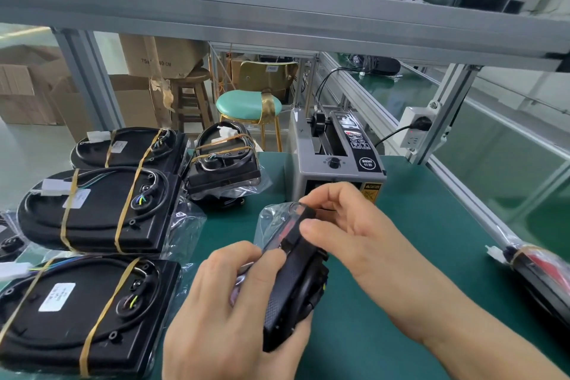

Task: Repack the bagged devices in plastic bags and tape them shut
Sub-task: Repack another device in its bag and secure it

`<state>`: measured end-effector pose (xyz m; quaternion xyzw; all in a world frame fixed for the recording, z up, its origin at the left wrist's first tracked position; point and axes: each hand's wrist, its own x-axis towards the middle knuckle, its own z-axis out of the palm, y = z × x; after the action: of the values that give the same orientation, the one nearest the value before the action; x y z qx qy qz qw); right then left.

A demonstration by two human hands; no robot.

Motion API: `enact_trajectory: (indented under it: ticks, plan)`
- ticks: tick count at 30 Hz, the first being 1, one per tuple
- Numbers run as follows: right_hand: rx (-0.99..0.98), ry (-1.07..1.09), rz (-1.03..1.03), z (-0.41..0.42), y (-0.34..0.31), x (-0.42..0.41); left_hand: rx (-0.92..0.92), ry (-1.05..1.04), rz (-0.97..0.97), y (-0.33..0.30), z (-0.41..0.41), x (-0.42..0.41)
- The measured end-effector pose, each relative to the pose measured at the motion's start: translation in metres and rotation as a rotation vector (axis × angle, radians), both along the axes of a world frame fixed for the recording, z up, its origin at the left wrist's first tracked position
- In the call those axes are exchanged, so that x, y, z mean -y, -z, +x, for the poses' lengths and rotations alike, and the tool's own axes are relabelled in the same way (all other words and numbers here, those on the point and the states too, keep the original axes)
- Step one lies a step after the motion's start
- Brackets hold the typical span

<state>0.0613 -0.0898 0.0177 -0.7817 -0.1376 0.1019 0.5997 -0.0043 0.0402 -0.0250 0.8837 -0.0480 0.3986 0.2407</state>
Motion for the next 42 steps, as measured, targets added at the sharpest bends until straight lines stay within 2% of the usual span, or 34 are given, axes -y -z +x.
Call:
enact_trajectory:
  ticks: [6, 10, 14, 17, 25, 30, 33, 36, 40, 42]
  plan:
    - [0.113, 0.045, -0.159, -0.002, 0.005, -0.009, 0.005, 0.0, 0.024, 0.001, -0.001, 0.0]
    - [0.107, 0.088, -0.039, 0.003, 0.009, -0.004, 0.019, 0.018, 0.021, 0.002, 0.0, -0.001]
    - [0.034, -0.03, 0.02, 0.002, 0.01, -0.004, 0.033, 0.044, -0.057, 0.008, 0.002, -0.005]
    - [0.039, -0.111, 0.039, -0.001, 0.007, -0.002, 0.002, 0.016, -0.035, 0.009, 0.002, -0.007]
    - [-0.021, -0.072, 0.085, 0.004, 0.008, -0.004, 0.052, 0.019, -0.061, 0.009, 0.003, -0.003]
    - [-0.13, -0.103, 0.225, 0.008, 0.009, 0.005, 0.069, 0.093, -0.127, 0.009, 0.006, -0.004]
    - [-0.123, -0.114, 0.194, 0.008, 0.006, 0.001, 0.062, 0.13, -0.117, 0.007, 0.007, -0.006]
    - [-0.006, -0.009, 0.042, 0.011, 0.01, -0.007, 0.023, 0.11, -0.106, 0.005, 0.005, -0.006]
    - [0.017, 0.02, 0.115, 0.016, 0.02, -0.008, -0.084, 0.071, -0.088, -0.006, 0.007, -0.008]
    - [-0.005, -0.046, 0.159, 0.017, 0.026, 0.001, -0.122, 0.106, -0.209, -0.006, 0.007, -0.021]
